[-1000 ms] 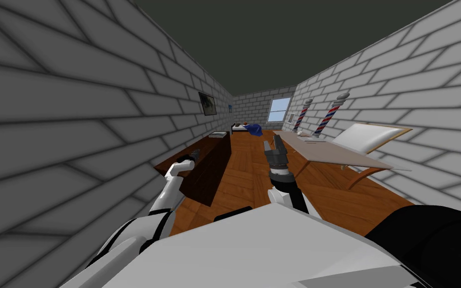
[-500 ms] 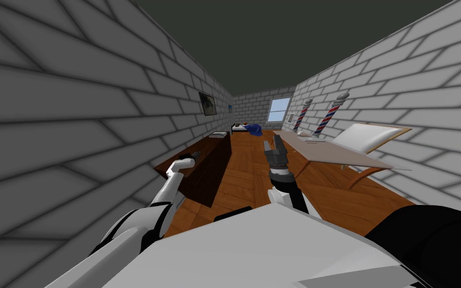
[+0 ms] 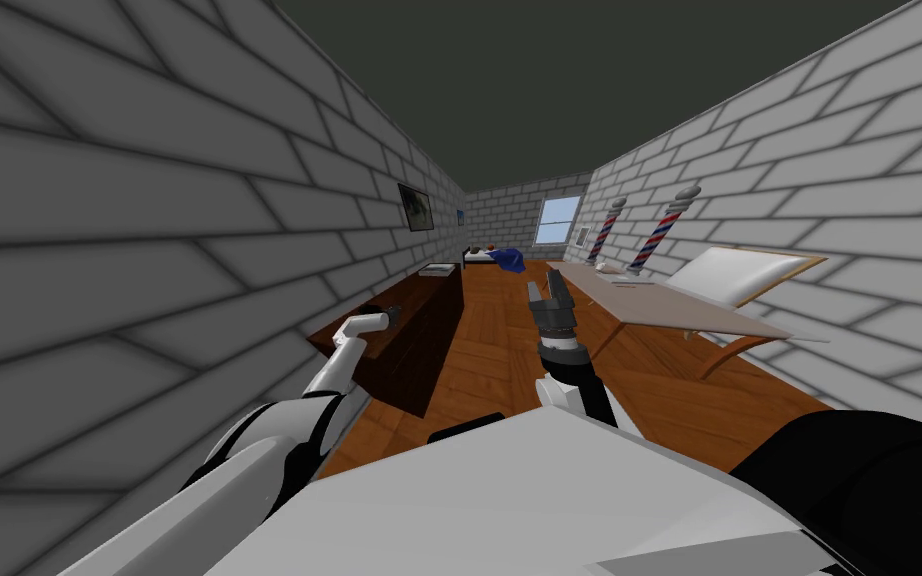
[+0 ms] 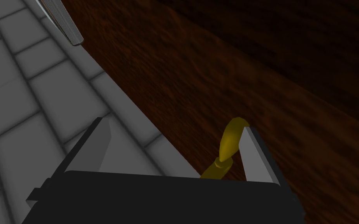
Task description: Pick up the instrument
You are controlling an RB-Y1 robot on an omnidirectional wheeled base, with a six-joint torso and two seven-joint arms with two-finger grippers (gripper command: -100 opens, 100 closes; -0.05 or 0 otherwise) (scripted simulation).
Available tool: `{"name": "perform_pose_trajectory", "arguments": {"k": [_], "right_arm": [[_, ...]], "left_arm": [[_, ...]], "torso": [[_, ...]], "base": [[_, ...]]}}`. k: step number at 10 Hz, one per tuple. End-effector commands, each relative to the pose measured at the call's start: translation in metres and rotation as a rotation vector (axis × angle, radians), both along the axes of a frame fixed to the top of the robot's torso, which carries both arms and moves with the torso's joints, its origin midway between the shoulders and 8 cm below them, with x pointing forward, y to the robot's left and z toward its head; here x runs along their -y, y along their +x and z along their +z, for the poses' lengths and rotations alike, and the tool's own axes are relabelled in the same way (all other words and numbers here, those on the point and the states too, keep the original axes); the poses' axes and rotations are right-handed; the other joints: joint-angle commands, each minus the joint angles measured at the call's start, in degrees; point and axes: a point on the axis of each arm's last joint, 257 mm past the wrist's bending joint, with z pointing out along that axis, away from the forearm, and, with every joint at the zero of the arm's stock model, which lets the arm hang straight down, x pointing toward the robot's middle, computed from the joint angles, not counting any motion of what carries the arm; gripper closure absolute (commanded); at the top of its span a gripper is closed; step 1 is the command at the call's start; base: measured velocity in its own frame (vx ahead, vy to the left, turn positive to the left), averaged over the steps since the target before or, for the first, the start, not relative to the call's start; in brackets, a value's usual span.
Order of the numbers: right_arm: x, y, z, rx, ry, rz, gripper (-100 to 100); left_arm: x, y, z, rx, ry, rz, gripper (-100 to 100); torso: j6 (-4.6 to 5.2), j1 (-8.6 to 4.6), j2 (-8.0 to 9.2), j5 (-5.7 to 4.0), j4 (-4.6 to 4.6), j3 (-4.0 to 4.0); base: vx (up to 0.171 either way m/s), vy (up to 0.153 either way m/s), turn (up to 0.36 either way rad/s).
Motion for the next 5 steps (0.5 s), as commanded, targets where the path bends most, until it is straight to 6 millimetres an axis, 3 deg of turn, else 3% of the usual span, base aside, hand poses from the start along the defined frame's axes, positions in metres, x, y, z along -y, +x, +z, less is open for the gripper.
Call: {"name": "perform_pose_trajectory", "arguments": {"k": [1, 5], "right_arm": [[0.0, 0.0, 0.0, 0.0, 0.0, 0.0, 0], [0.0, 0.0, 0.0, 0.0, 0.0, 0.0, 0]], "left_arm": [[-0.008, -0.003, -0.005, -0.06, 0.028, -0.002, -100], [-0.029, -0.017, -0.026, -0.201, 0.068, 0.013, -100]], "torso": [[0.0, 0.0, 0.0, 0.0, 0.0, 0.0], [-0.01, 0.05, -0.1, 0.01, -0.02, -0.06]], "base": [[0.056, 0.037, -0.016], [0.063, 0.04, -0.012]]}}
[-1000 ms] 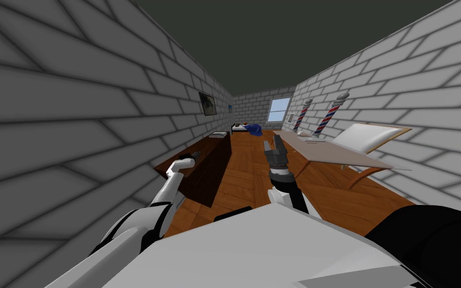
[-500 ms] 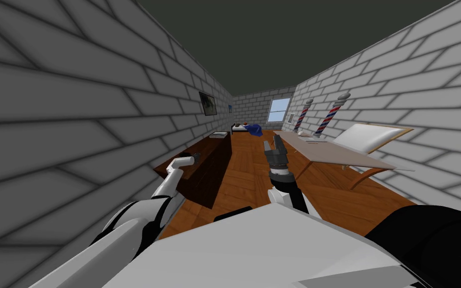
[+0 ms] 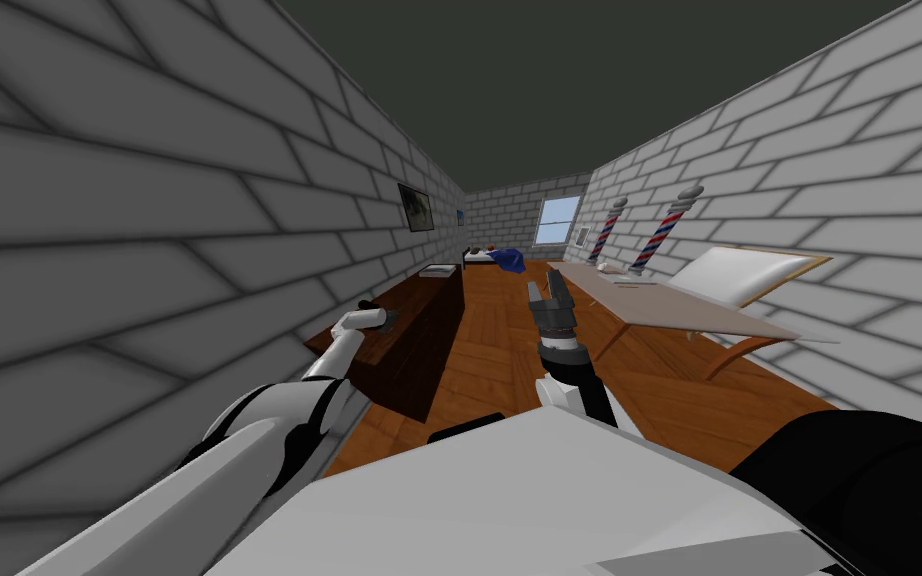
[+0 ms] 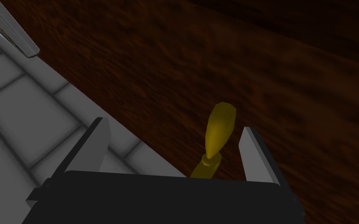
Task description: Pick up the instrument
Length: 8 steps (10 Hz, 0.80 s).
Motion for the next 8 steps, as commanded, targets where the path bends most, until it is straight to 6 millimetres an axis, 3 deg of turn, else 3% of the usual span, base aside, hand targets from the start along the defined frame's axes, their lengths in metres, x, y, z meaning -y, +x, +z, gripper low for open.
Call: {"name": "perform_pose_trajectory", "arguments": {"k": [1, 5, 8], "right_arm": [[0.0, 0.0, 0.0, 0.0, 0.0, 0.0, 0], [0.0, 0.0, 0.0, 0.0, 0.0, 0.0, 0], [0.0, 0.0, 0.0, 0.0, 0.0, 0.0, 0]], "left_arm": [[-0.005, -0.008, -0.006, -0.038, 0.011, 0.003, -100], [-0.025, -0.022, -0.014, -0.142, 0.044, 0.016, -100], [-0.051, -0.042, -0.018, -0.26, 0.076, 0.039, -100]], "torso": [[0.0, 0.0, 0.0, 0.0, 0.0, 0.0], [0.01, -0.09, -0.01, -0.02, 0.0, -0.01], [0.0, -0.04, -0.12, -0.01, -0.03, -0.07]], "base": [[0.056, 0.041, -0.013], [0.066, 0.027, -0.013], [0.105, 0.042, -0.017]]}}
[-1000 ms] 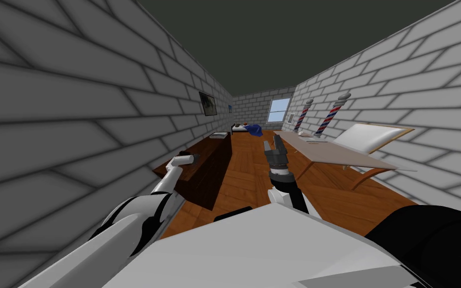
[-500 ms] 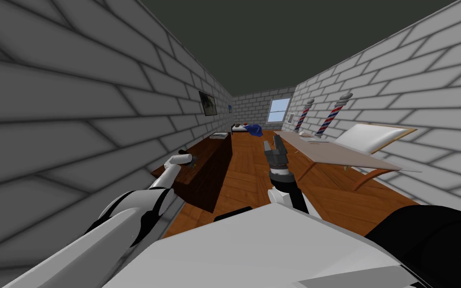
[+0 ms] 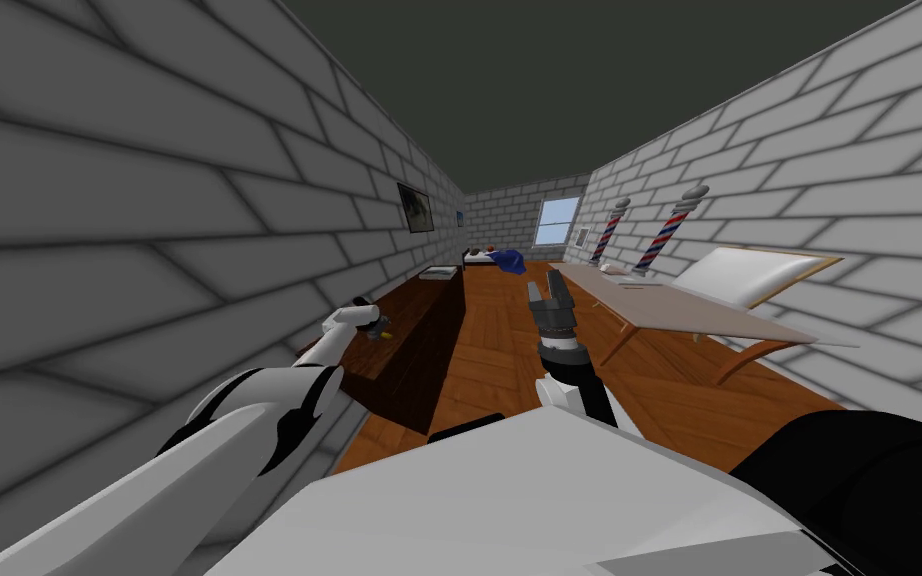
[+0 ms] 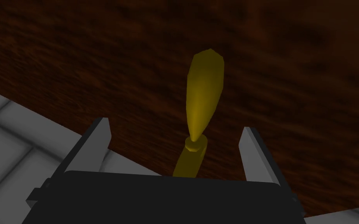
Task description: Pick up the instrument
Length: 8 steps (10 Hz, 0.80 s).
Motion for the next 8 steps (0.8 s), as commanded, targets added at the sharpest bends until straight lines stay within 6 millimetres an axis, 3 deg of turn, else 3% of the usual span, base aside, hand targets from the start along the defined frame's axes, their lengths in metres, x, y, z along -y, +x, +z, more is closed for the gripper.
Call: {"name": "perform_pose_trajectory", "arguments": {"k": [1, 6, 7, 8], "right_arm": [[0.0, 0.0, 0.0, 0.0, 0.0, 0.0, 0], [0.0, 0.0, 0.0, 0.0, 0.0, 0.0, 0], [0.0, 0.0, 0.0, 0.0, 0.0, 0.0, 0], [0.0, 0.0, 0.0, 0.0, 0.0, 0.0, 0]], "left_arm": [[-0.012, -0.011, -0.001, -0.056, 0.013, 0.012, -100], [-0.02, -0.017, -0.002, -0.085, 0.02, 0.02, -100], [-0.02, -0.018, -0.002, -0.086, 0.021, 0.02, 0], [-0.019, -0.021, -0.016, -0.085, 0.022, 0.024, -100]], "torso": [[0.0, 0.0, 0.0, 0.0, 0.0, 0.0], [0.01, -0.15, 0.4, -0.03, 0.09, 0.23], [0.02, -0.18, 0.43, -0.03, 0.09, 0.25], [0.02, -0.21, 0.46, -0.04, 0.1, 0.26]], "base": [[0.114, 0.046, -0.003], [0.027, 0.017, 0.002], [0.0, 0.0, 0.0], [0.036, 0.019, -0.033]]}}
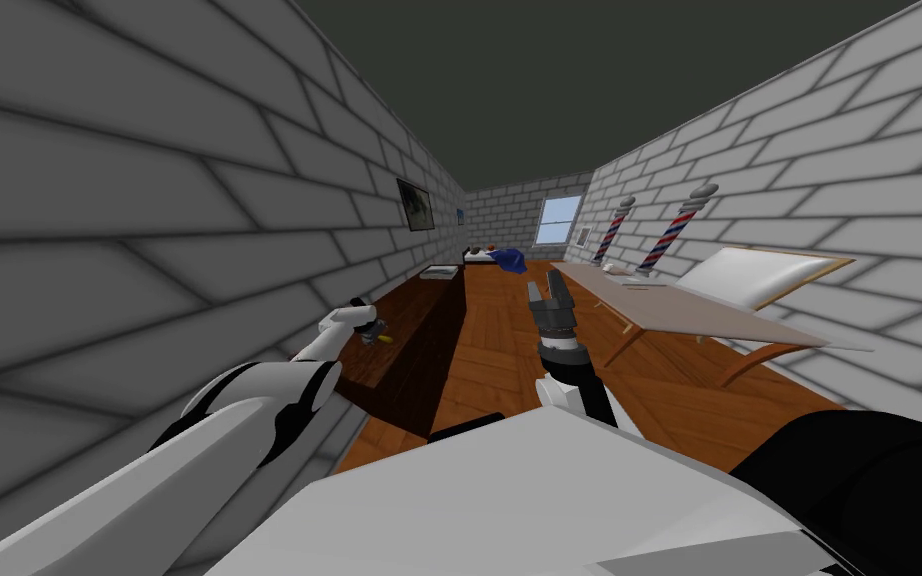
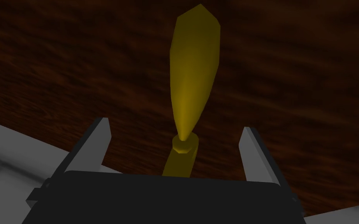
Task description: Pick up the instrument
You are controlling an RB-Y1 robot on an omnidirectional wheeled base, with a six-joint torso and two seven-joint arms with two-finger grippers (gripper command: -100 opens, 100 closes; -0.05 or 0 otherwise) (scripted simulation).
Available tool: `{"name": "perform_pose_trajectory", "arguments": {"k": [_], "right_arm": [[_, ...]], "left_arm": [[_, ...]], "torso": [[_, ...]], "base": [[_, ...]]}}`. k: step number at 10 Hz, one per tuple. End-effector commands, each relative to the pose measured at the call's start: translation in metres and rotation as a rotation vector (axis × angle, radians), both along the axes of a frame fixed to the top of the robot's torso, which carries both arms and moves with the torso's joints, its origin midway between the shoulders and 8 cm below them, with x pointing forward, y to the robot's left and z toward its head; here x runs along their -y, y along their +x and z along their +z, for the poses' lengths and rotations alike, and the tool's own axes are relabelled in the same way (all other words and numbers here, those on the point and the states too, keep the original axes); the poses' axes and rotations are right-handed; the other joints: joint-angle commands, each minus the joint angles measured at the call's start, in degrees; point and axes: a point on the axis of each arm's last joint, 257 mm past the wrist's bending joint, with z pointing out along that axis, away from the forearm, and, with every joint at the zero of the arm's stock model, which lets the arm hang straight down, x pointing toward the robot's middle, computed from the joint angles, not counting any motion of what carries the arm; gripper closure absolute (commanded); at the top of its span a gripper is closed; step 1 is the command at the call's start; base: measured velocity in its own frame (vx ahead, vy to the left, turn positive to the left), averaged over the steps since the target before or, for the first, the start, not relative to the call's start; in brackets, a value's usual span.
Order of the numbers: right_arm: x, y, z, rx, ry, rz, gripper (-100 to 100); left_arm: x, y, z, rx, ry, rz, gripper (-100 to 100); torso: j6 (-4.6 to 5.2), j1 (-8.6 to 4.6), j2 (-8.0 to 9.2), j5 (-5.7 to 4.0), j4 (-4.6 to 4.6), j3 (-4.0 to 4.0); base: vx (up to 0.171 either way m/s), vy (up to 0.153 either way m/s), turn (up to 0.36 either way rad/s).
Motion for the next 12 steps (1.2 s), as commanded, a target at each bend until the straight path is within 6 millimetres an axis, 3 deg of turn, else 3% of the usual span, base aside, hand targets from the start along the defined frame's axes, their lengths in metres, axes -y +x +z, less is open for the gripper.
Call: {"name": "perform_pose_trajectory", "arguments": {"k": [1, 2, 3, 7, 8, 9, 11, 12], "right_arm": [[0.0, 0.0, 0.0, 0.0, 0.0, 0.0, 0], [0.0, 0.0, 0.0, 0.0, 0.0, 0.0, 0], [0.0, 0.0, 0.0, 0.0, 0.0, 0.0, 0], [0.0, 0.0, 0.0, 0.0, 0.0, 0.0, 0], [0.0, 0.0, 0.0, 0.0, 0.0, 0.0, 0], [0.0, 0.0, 0.0, 0.0, 0.0, 0.0, 0], [0.0, 0.0, 0.0, 0.0, 0.0, 0.0, 0], [0.0, 0.0, 0.0, 0.0, 0.0, 0.0, 0]], "left_arm": [[0.0, -0.003, -0.011, 0.006, 0.002, 0.003, -100], [0.0, -0.002, -0.007, 0.005, 0.002, 0.0, -100], [0.0, -0.002, -0.008, 0.006, 0.002, 0.001, 100], [0.0, -0.002, -0.007, 0.006, 0.001, 0.002, 100], [0.0, -0.002, -0.007, 0.006, 0.001, 0.002, 0], [0.0, 0.002, 0.007, 0.005, 0.0, -0.002, 100], [-0.001, 0.003, 0.005, 0.008, 0.001, -0.003, 100], [-0.001, 0.002, 0.005, 0.006, 0.001, -0.002, 0]], "torso": [[0.0, 0.0, 0.0, 0.0, 0.0, 0.0], [-0.01, 0.08, -0.1, 0.02, -0.02, -0.06], [-0.01, 0.03, -0.04, 0.01, -0.01, -0.03], [0.01, -0.06, 0.07, -0.02, 0.0, 0.03], [0.01, -0.07, 0.07, -0.02, 0.01, 0.03], [0.01, -0.07, 0.08, -0.02, 0.01, 0.04], [-0.01, -0.23, 0.34, -0.06, 0.07, 0.19], [0.0, -0.16, 0.25, -0.05, 0.06, 0.15]], "base": [[0.068, 0.041, -0.035], [0.031, 0.021, -0.006], [0.0, 0.0, 0.0], [0.0, 0.001, 0.003], [0.0, 0.0, 0.0], [-0.056, -0.036, 0.04], [-0.044, -0.027, 0.016], [0.0, 0.0, 0.0]]}}
